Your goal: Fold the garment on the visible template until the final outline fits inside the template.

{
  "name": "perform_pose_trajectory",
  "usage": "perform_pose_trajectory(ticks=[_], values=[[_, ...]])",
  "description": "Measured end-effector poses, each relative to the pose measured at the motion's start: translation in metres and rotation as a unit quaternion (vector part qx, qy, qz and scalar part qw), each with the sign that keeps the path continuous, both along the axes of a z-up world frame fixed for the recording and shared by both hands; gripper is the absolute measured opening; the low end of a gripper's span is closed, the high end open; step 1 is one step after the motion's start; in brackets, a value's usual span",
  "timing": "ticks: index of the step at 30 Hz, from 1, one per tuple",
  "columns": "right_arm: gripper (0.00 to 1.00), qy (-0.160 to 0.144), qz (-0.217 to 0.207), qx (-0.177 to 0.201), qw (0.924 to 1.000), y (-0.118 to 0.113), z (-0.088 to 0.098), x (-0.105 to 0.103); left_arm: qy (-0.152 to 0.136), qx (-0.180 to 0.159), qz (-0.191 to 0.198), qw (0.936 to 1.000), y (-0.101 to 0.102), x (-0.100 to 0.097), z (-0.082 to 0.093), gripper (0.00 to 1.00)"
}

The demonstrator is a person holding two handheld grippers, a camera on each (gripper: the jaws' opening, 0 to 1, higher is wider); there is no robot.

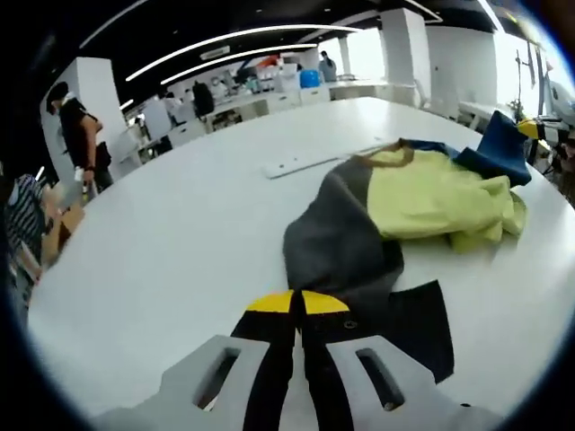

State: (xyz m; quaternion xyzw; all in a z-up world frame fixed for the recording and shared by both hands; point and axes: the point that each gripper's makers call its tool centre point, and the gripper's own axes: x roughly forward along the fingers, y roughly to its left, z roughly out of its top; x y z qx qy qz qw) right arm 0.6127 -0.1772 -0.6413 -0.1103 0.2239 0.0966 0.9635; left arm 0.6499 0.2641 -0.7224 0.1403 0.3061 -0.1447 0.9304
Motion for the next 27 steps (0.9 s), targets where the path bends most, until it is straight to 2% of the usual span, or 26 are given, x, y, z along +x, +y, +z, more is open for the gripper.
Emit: perform_pose_trajectory(ticks=[2,3,5,7,10,13,20,23,27], values=[[0.0,0.0,-0.023,0.01,0.9997,-0.013,-0.004,0.002,0.0,0.0,0.003,1.0,0.003,0.002,-0.001,0.0],[0.0,0.01,-0.041,0.018,0.9989,-0.022,-0.009,0.001,0.0,0.0,0.005,1.0,0.005,0.002,-0.001,0.0],[0.0,0.011,-0.049,0.024,0.9984,-0.029,-0.012,0.002,0.0,0.0,0.008,1.0,0.007,0.003,-0.001,0.0],[0.0,0.027,-0.067,0.029,0.9969,-0.04,-0.02,-0.001,0.001,0.007,0.01,0.9999,0.009,0.005,-0.003,0.0],[0.0,0.017,-0.095,0.047,0.9943,-0.052,-0.023,0.001,0.002,0.007,0.016,0.9998,0.013,0.007,-0.004,0.0],[0.0,0.017,-0.138,0.071,0.9877,-0.066,-0.031,0.0,0.002,0.016,0.019,0.9997,0.017,0.01,-0.006,0.0],[0.0,0.02,-0.178,0.071,0.9813,-0.091,-0.047,-0.003,-0.003,0.034,0.029,0.999,0.029,0.019,-0.005,0.0],[0.0,0.022,-0.189,0.062,0.9797,-0.101,-0.051,-0.005,-0.003,0.026,0.037,0.999,0.033,0.022,-0.005,0.0],[0.0,0.021,-0.215,0.077,0.9733,-0.117,-0.059,-0.005,0.003,0.015,0.052,0.9985,0.036,0.025,-0.009,0.0]])
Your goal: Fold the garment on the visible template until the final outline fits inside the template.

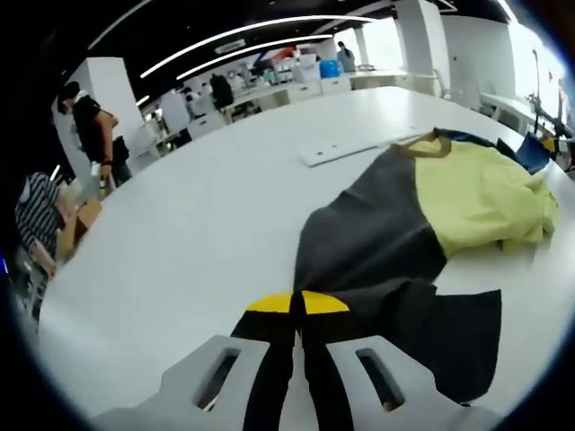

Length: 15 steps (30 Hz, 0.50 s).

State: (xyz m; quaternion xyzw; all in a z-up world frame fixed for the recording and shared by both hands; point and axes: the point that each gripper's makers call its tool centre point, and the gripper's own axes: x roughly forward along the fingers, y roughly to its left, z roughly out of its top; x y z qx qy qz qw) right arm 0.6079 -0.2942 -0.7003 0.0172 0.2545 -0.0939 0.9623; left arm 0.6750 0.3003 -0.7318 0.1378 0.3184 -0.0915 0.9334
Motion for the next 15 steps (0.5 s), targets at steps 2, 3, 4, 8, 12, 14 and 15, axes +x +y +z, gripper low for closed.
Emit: perform_pose_trajectory(ticks=[2,3,4,8,12,14,15], values=[[0.0,0.007,-0.008,0.003,0.9999,-0.005,-0.004,-0.002,0.0,-0.001,0.004,1.0,0.002,0.002,0.0,0.0],[0.0,0.006,-0.014,0.0,0.9999,-0.009,-0.005,-0.004,-0.001,0.006,0.003,1.0,0.003,0.003,0.0,0.0],[0.0,0.006,-0.017,-0.001,0.9998,-0.011,-0.005,-0.005,-0.002,0.015,-0.002,0.9999,0.004,0.004,0.0,0.0],[0.0,0.006,-0.03,-0.003,0.9995,-0.02,-0.009,-0.01,0.001,0.024,-0.006,0.9997,0.006,0.006,-0.001,0.0],[0.0,0.008,-0.042,0.003,0.9991,-0.031,-0.014,-0.014,0.004,0.029,-0.005,0.9996,0.01,0.008,-0.002,0.0],[0.0,0.005,-0.05,0.009,0.9987,-0.035,-0.015,-0.016,0.005,0.032,-0.003,0.9995,0.013,0.009,-0.002,0.0],[0.0,0.004,-0.055,0.01,0.9984,-0.038,-0.015,-0.017,0.007,0.028,0.001,0.9996,0.014,0.01,-0.002,0.0]])
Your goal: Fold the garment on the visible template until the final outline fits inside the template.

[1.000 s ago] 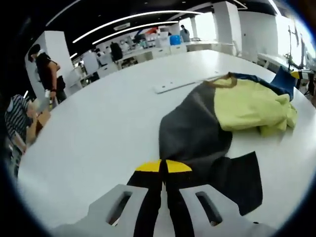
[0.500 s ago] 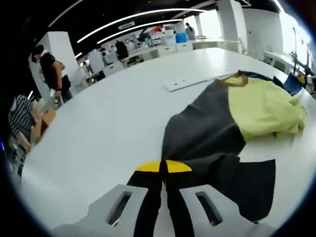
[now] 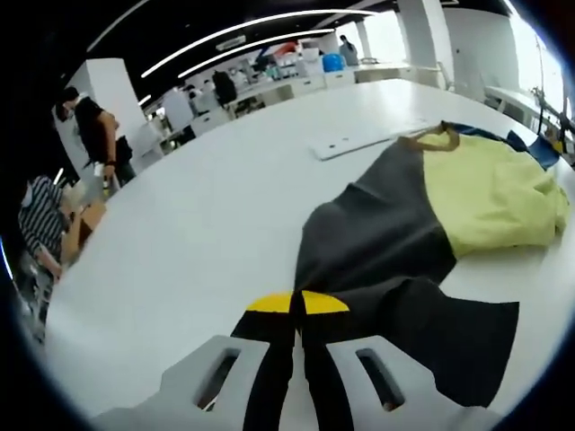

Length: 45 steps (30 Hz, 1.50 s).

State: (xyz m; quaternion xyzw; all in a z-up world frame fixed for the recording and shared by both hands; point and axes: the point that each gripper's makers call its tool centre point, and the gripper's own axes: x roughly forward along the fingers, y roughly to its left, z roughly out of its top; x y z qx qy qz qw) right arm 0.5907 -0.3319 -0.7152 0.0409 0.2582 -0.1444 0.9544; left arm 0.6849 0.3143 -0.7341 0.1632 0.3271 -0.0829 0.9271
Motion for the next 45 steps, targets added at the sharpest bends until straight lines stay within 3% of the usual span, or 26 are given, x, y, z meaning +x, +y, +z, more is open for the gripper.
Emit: perform_pose_trajectory(ticks=[18,23,28,30,32,35,38,42,45], values=[[0.0,0.005,-0.063,0.016,0.9979,-0.036,-0.016,-0.019,0.0,0.02,0.001,0.9998,0.014,0.012,0.005,0.0],[0.0,0.009,-0.055,0.01,0.9984,-0.037,-0.016,-0.018,0.0,0.007,0.006,1.0,0.016,0.014,0.005,0.0],[0.01,0.02,-0.039,-0.006,0.999,-0.034,-0.014,-0.019,-0.007,0.013,-0.014,0.9998,0.012,0.011,0.011,0.0],[0.13,0.011,-0.024,0.011,0.9996,-0.026,-0.013,-0.016,-0.02,0.007,-0.021,0.9996,0.01,0.012,0.017,0.06],[0.22,0.018,0.0,0.009,0.9998,-0.017,-0.012,-0.017,-0.039,-0.006,-0.028,0.9988,0.008,0.012,0.027,0.19],[0.34,0.011,0.038,0.02,0.999,0.003,-0.007,-0.013,-0.05,-0.038,-0.039,0.9973,0.001,0.007,0.035,0.33],[0.47,0.013,0.068,0.034,0.997,0.022,-0.004,-0.012,-0.051,-0.05,-0.048,0.9963,-0.003,0.001,0.04,0.44],[0.59,0.0,0.113,0.065,0.9914,0.058,0.007,-0.007,-0.064,-0.075,-0.061,0.9933,-0.009,-0.006,0.051,0.57],[0.74,-0.008,0.155,0.073,0.9852,0.083,0.018,-0.003,-0.07,-0.085,-0.078,0.9909,-0.017,-0.013,0.058,0.65]])
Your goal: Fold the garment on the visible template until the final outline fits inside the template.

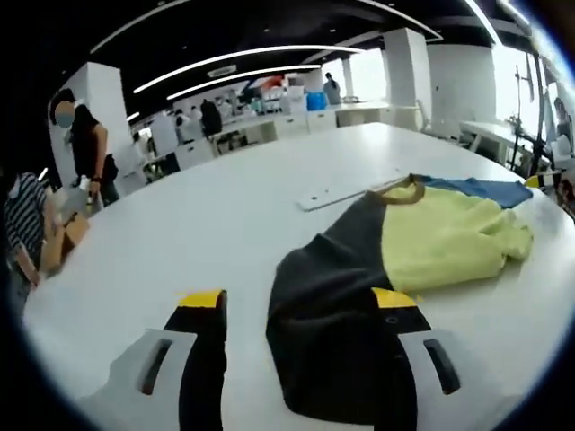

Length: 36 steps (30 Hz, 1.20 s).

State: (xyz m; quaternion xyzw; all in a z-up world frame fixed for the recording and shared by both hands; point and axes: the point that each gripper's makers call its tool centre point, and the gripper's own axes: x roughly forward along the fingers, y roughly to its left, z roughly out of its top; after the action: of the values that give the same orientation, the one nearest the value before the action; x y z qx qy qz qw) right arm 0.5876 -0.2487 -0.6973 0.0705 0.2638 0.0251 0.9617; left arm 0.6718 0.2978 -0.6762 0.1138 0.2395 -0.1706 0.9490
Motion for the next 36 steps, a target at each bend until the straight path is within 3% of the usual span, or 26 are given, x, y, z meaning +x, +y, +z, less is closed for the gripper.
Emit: perform_pose_trajectory(ticks=[5,8,11,17,25,29,30,36], values=[[0.86,-0.005,0.076,0.009,0.997,0.044,0.016,0.0,-0.013,-0.022,-0.031,0.9992,-0.016,-0.014,0.012,0.83],[0.91,-0.008,0.123,0.009,0.9923,0.071,0.023,-0.002,-0.017,-0.04,-0.039,0.9983,-0.024,-0.024,0.015,0.93],[0.93,-0.009,0.176,0.001,0.9844,0.101,0.028,-0.006,-0.019,-0.033,-0.055,0.9977,-0.029,-0.039,0.017,0.99],[0.89,-0.009,0.242,0.013,0.9702,0.149,0.036,-0.015,-0.007,-0.052,-0.093,0.9942,-0.045,-0.07,0.019,0.99],[0.83,-0.007,0.309,0.029,0.9505,0.198,0.035,-0.026,-0.015,-0.063,-0.108,0.992,-0.059,-0.091,0.028,0.99],[0.76,0.0,0.35,0.038,0.9359,0.226,0.032,-0.036,-0.011,-0.06,-0.119,0.991,-0.065,-0.103,0.027,0.99],[0.73,0.0,0.352,0.038,0.9352,0.23,0.031,-0.036,-0.01,-0.062,-0.122,0.9905,-0.067,-0.106,0.027,0.99],[0.62,0.005,0.416,0.019,0.9091,0.267,0.022,-0.049,0.003,-0.081,-0.134,0.9877,-0.08,-0.127,0.022,0.99]])
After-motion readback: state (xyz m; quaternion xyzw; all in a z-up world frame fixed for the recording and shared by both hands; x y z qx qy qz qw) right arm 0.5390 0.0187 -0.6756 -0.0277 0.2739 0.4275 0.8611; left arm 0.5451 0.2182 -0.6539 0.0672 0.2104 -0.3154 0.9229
